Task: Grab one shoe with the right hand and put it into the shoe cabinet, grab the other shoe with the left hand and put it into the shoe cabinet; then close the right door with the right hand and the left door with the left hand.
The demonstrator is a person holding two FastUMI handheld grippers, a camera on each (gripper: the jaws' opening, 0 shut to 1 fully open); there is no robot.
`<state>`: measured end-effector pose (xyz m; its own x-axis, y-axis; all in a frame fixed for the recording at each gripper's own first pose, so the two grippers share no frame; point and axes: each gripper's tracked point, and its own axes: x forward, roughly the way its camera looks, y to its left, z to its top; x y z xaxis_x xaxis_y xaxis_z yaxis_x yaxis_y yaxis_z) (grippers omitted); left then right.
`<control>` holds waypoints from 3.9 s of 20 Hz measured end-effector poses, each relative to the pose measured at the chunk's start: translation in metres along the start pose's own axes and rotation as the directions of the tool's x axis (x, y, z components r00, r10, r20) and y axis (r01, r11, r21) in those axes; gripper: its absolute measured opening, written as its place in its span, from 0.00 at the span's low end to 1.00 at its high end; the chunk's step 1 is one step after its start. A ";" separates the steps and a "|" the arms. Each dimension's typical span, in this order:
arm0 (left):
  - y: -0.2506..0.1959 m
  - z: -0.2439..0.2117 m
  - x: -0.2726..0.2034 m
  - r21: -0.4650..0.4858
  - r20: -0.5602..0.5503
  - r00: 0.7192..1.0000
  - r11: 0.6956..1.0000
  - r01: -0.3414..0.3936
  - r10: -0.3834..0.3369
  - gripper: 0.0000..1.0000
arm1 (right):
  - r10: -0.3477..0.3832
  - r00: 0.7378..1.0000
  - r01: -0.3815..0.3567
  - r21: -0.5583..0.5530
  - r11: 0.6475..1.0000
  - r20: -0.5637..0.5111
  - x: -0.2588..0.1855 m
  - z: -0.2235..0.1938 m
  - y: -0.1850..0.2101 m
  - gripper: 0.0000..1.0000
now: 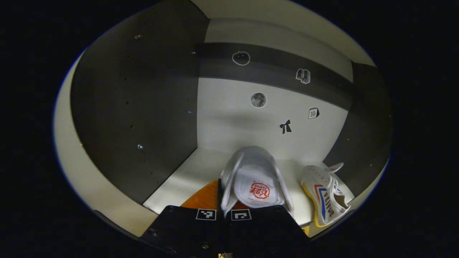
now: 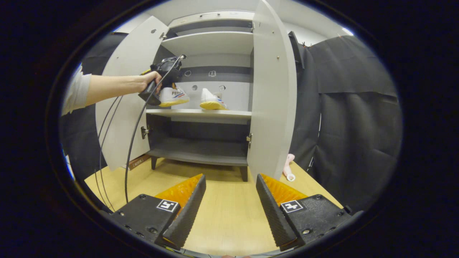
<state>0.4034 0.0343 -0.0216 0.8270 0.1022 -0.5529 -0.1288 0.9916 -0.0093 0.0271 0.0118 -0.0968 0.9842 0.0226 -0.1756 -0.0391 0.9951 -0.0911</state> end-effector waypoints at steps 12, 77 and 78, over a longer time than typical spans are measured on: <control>-0.008 -0.012 0.001 -0.028 -0.140 0.988 0.998 0.062 -0.065 0.45 | -0.008 1.000 0.008 0.022 1.000 -0.014 0.011 -0.002 -0.006 0.89; -0.007 -0.278 -0.304 0.189 0.363 0.914 0.975 0.120 -0.183 0.87 | -0.260 0.924 0.249 0.076 0.966 0.282 0.027 0.282 -0.214 0.96; -0.009 -0.278 -0.304 0.195 0.359 0.914 0.973 0.124 -0.188 0.87 | -0.249 0.925 0.237 0.076 0.969 0.288 0.027 0.284 -0.209 0.98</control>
<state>0.0012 -0.0273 -0.0856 0.9768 -0.0648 -0.2042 0.0836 0.9929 0.0848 0.1113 -0.1683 0.1963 0.9696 -0.1987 0.1427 0.2083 0.9765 -0.0552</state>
